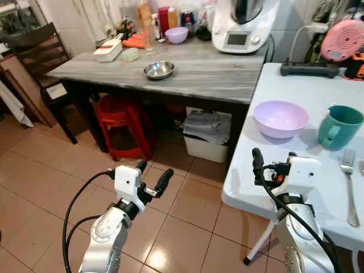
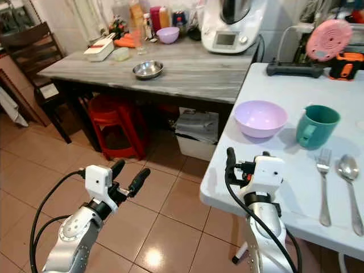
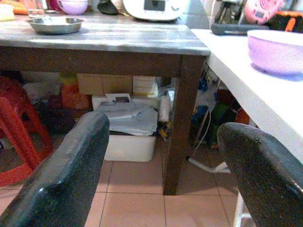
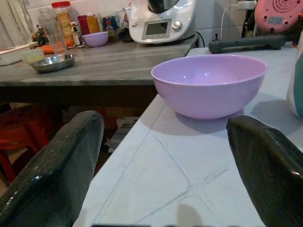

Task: Setting the table

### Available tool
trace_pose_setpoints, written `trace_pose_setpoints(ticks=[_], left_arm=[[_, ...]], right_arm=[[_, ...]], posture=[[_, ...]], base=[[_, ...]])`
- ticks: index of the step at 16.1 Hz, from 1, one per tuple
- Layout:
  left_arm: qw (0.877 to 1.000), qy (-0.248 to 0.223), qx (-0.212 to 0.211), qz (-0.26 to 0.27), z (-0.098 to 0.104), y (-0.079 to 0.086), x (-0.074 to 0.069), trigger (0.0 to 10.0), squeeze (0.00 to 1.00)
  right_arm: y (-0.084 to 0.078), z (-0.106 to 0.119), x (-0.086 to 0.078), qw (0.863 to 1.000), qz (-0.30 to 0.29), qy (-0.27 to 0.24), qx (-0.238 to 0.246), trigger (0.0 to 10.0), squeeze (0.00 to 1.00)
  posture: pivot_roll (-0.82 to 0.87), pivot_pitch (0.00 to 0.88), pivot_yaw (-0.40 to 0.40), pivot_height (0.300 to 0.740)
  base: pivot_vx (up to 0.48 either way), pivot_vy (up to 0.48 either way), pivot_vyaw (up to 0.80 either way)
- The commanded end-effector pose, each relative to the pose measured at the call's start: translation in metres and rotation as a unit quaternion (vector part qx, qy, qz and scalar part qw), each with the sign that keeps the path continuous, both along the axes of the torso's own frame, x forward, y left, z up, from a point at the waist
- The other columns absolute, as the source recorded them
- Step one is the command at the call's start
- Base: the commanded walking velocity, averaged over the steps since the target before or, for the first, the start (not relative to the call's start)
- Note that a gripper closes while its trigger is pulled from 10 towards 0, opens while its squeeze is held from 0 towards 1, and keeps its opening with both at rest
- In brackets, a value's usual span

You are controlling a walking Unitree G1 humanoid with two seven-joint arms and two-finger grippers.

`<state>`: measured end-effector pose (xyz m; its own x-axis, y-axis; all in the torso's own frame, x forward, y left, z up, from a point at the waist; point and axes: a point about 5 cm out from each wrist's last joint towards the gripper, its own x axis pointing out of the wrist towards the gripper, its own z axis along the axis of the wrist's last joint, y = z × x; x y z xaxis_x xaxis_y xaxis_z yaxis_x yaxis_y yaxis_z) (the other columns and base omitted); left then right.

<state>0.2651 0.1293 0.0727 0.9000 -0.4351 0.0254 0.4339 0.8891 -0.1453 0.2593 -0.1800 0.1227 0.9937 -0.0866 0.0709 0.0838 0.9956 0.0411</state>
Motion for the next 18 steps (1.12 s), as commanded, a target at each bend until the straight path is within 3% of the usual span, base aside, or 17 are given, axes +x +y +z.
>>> trace_pose_setpoints(ticks=[1,9,18], left_arm=[[1.0,-0.004,-0.003,-0.001,0.003,0.004,0.001,10.0,0.0],[1.0,-0.003,-0.012,-0.011,0.003,0.0,0.001,10.0,0.0],[1.0,0.006,-0.014,0.003,-0.001,-0.001,0.0,10.0,0.0]], right_arm=[[0.004,0.006,0.001,1.0,0.005,-0.014,-0.005,10.0,0.0],[0.005,0.003,0.004,1.0,0.01,-0.01,-0.001,10.0,0.0],[0.018,0.011,0.012,0.994,0.09,-0.016,-0.053,10.0,0.0]], posture=[[-0.06,0.0,0.11,0.74],[-0.06,0.0,0.102,0.74],[-0.06,0.0,0.095,0.74]], base=[[0.251,0.0,-0.8],[0.276,0.0,-0.66],[0.0,0.0,0.0]])
